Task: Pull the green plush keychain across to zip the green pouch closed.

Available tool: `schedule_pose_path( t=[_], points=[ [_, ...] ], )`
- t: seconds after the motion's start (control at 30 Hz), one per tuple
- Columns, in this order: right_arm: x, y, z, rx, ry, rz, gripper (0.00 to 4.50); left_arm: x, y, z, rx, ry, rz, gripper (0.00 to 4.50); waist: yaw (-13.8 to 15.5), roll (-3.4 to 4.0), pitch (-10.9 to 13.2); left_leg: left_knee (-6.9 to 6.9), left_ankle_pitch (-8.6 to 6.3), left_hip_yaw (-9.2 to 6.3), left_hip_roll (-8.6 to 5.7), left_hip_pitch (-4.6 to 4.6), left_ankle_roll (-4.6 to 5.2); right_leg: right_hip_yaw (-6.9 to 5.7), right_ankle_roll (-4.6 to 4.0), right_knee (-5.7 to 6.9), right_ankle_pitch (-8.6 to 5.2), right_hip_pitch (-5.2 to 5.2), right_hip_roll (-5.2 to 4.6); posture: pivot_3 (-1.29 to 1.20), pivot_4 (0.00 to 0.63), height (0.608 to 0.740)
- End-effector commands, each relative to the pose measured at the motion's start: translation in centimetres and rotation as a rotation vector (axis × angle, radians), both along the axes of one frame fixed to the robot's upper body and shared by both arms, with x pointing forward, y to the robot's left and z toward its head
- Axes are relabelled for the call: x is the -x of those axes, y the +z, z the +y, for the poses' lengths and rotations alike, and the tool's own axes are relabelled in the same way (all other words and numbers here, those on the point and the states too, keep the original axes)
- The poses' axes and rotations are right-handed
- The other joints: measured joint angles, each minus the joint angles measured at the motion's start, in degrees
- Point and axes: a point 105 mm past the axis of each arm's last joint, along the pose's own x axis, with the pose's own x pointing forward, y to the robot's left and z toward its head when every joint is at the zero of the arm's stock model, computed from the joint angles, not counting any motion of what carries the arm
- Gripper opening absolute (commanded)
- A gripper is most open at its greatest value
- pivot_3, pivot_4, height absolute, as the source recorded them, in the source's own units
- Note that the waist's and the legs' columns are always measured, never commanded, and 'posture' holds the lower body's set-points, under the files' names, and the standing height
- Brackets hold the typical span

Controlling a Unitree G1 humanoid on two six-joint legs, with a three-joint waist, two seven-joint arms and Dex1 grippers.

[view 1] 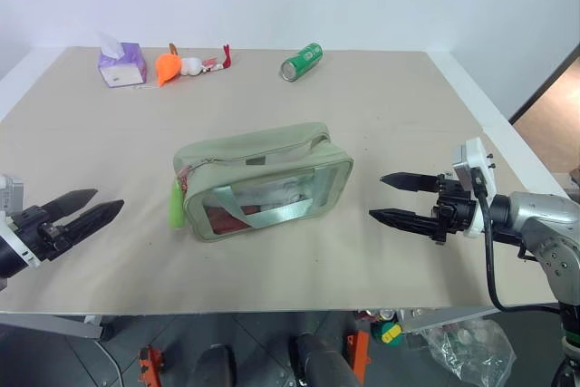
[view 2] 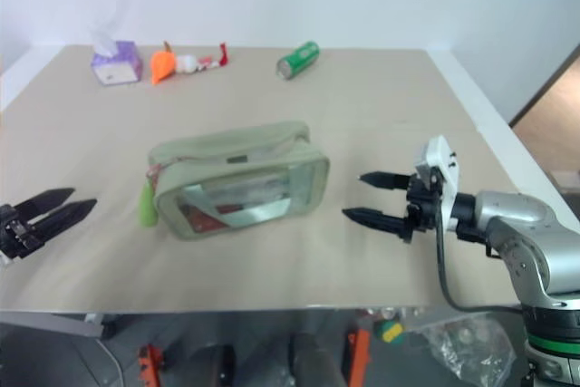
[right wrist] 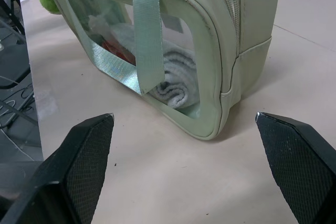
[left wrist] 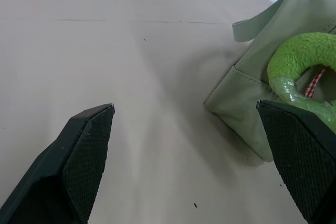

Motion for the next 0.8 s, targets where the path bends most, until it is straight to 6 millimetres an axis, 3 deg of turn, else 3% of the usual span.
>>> schedule_pose_path(
  t=[0.03,0.1,0.2,0.4,0.5,0.67,0.8],
  points=[
    [0.1,1.4,-0.4,0.045,0.001,-0.067,4.48,0.1,0.4,0.1,-0.031,0.0,-0.027,4.5,0.0,0.0,0.0,0.0,0.0,0.0,0.0,0.0,0.0,0.0,0.0,0.0,0.0,0.0,0.0,0.0,0.15,0.74],
    [-0.4,2.3,-0.7,0.075,-0.011,-0.109,4.48,0.4,-0.2,0.4,-0.067,-0.007,-0.014,4.5,-0.05,0.03,0.01,0.01,0.0,0.06,0.0,0.0,0.0,0.04,0.0,0.0,0.01,-0.01,0.0,0.0,0.15,0.74],
    [-1.0,3.6,-0.4,0.089,-0.012,-0.16,4.48,0.2,0.9,0.5,-0.083,-0.025,-0.058,4.5,-0.1,0.02,0.01,0.01,0.0,0.18,0.03,0.02,0.0,0.08,-0.04,0.01,0.06,-0.06,0.0,0.0,0.15,0.74],
    [-1.3,9.8,2.4,0.062,0.086,-0.37,4.48,-0.1,5.8,-1.5,-0.176,-0.158,-0.203,4.5,-0.08,0.03,0.02,0.07,0.02,0.16,0.14,0.01,-0.02,0.06,-0.2,0.07,0.06,-0.09,0.13,0.0,0.15,0.74],
    [-0.3,11.4,4.7,0.075,0.215,-0.425,4.48,-0.1,7.5,-2.9,-0.237,-0.25,-0.252,4.5,-0.08,0.05,0.03,0.02,0.01,0.19,0.2,-0.03,-0.02,0.03,-0.16,0.08,0.07,-0.16,0.15,0.0,0.15,0.74],
    [1.5,10.0,8.9,0.157,0.47,-0.422,4.48,-0.2,8.9,-6.8,-0.344,-0.452,-0.319,4.5,-0.06,0.1,0.07,-0.01,-0.05,0.2,0.21,-0.07,0.0,0.04,-0.19,0.18,-0.02,-0.25,0.18,0.0,0.15,0.74],
    [0.3,8.2,11.1,0.237,0.51,-0.457,4.48,0.1,10.0,-9.0,-0.335,-0.538,-0.376,4.5,-0.14,0.11,0.07,-0.01,-0.05,0.18,0.23,-0.07,0.0,0.04,-0.2,0.22,-0.04,-0.24,0.2,0.0,0.15,0.74]
  ],
)
